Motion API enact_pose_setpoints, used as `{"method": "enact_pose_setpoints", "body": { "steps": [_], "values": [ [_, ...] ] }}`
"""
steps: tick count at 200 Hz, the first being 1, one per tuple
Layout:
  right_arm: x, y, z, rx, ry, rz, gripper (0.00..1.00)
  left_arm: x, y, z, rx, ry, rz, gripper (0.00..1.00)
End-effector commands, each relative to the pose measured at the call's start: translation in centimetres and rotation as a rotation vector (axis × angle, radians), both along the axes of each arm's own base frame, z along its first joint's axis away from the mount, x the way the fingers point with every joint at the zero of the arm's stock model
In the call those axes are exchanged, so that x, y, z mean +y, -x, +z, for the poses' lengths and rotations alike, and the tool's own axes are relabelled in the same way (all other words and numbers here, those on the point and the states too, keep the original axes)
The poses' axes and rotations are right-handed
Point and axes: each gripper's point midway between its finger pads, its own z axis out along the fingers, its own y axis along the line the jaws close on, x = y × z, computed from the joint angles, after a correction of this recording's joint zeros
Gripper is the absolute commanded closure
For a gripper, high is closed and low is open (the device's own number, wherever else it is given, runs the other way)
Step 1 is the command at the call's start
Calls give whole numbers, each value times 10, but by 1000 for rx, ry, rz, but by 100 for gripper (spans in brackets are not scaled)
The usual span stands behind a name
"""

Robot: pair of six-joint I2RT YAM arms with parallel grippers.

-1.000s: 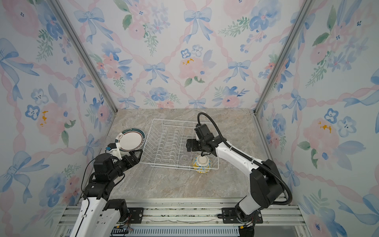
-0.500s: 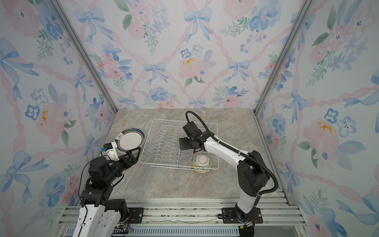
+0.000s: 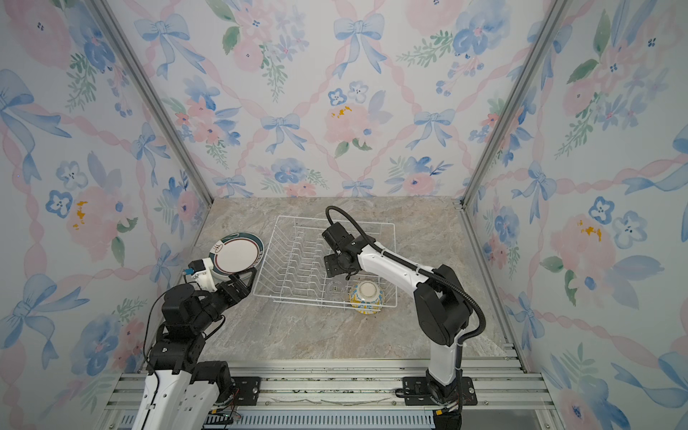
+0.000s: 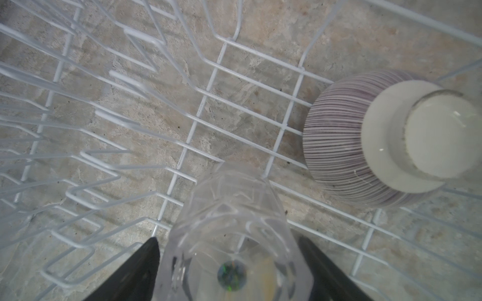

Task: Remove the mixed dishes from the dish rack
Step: 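Close the right gripper on a clear cup in the rack, then lift the clear cup toward the left gripper while the left gripper reaches to it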

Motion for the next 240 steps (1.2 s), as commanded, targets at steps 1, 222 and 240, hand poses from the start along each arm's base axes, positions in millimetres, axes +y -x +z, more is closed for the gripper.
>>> {"method": "enact_pose_setpoints", "body": {
  "steps": [1,222,240],
  "values": [
    [4,-2,0,0,35,17,16,-1,-3,-5,2,-10,-8,2],
    [12,-12,124,-125,-482,-50,44,-22,-31,-19,33,0,-83,2],
    [14,-12,139,-129,-574,-53,44,-29,-40,-14,29,-11,-112,2]
  ]
}}
